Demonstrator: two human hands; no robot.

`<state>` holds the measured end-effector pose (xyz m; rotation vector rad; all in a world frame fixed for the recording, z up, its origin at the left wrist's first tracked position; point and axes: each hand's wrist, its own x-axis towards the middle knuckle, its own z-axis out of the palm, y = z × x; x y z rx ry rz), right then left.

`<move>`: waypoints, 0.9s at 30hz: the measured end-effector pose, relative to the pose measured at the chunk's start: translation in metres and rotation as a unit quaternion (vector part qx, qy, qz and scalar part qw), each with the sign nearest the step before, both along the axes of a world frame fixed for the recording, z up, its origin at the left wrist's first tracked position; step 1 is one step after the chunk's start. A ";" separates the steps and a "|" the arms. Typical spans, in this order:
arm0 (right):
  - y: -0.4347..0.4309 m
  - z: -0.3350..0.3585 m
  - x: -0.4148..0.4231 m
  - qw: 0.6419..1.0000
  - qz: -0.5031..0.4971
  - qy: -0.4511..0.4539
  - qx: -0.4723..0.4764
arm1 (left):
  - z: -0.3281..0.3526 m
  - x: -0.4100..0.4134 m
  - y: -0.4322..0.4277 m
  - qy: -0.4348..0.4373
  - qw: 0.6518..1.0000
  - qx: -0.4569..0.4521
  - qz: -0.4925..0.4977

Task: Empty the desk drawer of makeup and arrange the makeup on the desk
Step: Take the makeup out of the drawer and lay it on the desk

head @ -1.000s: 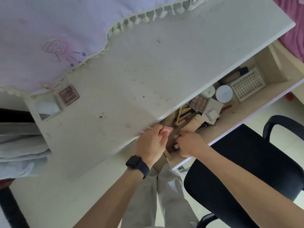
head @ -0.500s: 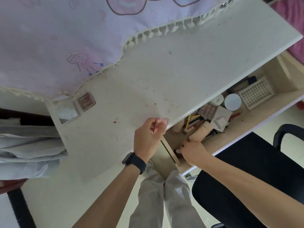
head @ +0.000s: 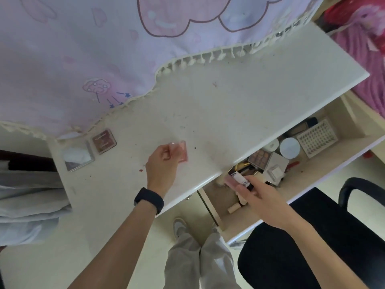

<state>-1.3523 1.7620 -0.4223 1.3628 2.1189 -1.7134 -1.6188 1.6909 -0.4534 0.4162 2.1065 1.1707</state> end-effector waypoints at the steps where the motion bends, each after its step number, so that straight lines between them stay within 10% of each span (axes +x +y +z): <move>1: 0.007 0.009 -0.008 0.999 -0.030 0.018 0.024 | 0.000 -0.007 0.006 -0.015 1.000 0.003 0.015; 11: 0.125 -0.020 -0.160 0.913 -0.004 -0.053 0.403 | -0.004 -0.038 0.023 -0.119 0.989 0.037 0.074; 27: 0.182 -0.028 -0.215 0.921 -0.064 -0.138 0.358 | 0.003 -0.048 0.021 -0.172 0.983 0.033 0.048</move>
